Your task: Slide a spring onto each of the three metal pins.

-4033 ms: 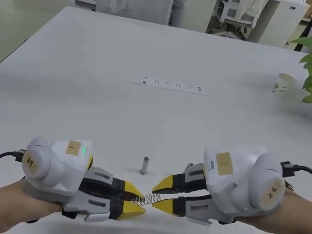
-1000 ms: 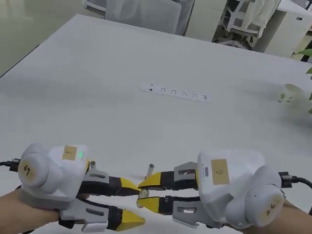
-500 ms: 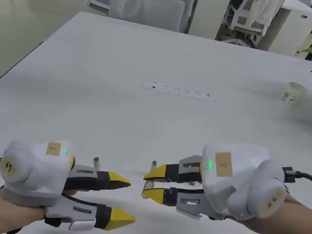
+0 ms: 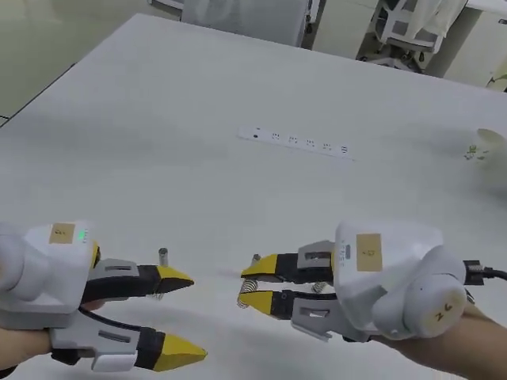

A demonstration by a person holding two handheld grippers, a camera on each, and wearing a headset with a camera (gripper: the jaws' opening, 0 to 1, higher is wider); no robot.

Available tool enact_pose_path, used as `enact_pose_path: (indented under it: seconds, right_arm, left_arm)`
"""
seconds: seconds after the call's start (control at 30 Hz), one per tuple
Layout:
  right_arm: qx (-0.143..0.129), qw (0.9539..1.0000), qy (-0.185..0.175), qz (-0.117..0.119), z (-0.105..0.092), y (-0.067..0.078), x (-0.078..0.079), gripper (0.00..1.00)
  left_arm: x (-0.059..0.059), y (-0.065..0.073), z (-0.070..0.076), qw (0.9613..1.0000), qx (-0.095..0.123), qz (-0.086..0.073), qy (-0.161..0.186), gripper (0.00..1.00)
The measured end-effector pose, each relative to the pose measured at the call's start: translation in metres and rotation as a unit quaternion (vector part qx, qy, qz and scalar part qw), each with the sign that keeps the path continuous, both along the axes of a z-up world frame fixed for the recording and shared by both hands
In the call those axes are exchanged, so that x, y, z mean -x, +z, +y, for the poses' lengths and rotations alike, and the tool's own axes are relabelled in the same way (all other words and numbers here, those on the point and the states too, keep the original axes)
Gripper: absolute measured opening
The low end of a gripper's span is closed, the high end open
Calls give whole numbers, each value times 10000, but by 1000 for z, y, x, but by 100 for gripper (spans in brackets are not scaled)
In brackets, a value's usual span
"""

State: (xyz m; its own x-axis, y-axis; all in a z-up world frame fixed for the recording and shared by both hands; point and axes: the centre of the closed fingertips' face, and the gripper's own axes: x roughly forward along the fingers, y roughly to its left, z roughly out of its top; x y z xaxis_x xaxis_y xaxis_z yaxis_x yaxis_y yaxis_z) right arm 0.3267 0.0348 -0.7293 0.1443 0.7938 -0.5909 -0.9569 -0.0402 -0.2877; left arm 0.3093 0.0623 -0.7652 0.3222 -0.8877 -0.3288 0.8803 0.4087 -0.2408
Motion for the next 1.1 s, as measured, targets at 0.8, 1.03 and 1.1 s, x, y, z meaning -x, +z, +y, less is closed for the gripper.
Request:
enact_pose_path:
  seconds: [0.8,1.03,1.1]
  right_arm:
    - [36,9997,-254,-36,-7,-4,-13,7]
    - [47,9992,-391,-20,-12,-6,-20,7]
    - [54,9991,-422,-14,-13,-7,-22,7]
  left_arm:
    - [-20,-8,66,9922,-138,-138,1233,90]
    - [-27,-5,71,9905,-101,-176,1357,98]
    - [-28,-5,71,9903,-96,-170,1373,98]
